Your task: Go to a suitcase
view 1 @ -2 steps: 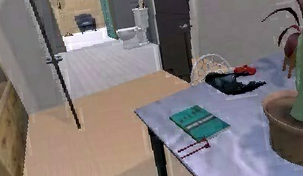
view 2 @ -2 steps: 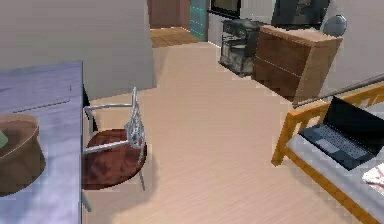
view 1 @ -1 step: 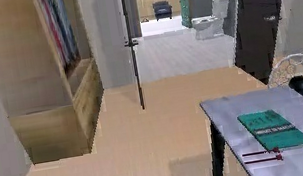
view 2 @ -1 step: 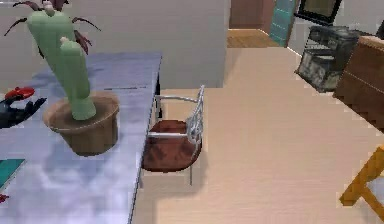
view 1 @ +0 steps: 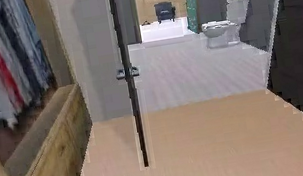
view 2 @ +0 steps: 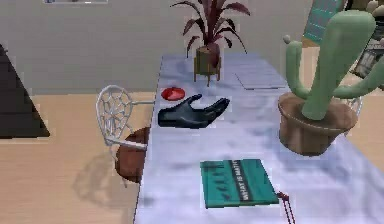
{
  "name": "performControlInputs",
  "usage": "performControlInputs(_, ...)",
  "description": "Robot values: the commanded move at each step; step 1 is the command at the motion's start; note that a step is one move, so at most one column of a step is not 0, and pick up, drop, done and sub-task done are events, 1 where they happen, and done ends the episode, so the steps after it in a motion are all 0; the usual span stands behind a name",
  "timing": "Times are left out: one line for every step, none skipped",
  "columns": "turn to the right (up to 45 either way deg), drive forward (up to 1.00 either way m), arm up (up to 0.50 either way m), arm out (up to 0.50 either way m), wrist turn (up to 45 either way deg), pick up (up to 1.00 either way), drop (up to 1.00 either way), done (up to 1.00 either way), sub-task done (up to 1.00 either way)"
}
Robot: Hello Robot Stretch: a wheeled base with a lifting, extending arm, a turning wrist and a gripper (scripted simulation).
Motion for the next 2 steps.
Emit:
performControlInputs(-24.0,0.0,0.0,0.0,0.0,0.0,0.0,0.0,0.0)
performControlInputs(0.0,0.05,0.0,0.0,0.0,0.0,0.0,0.0,0.0)
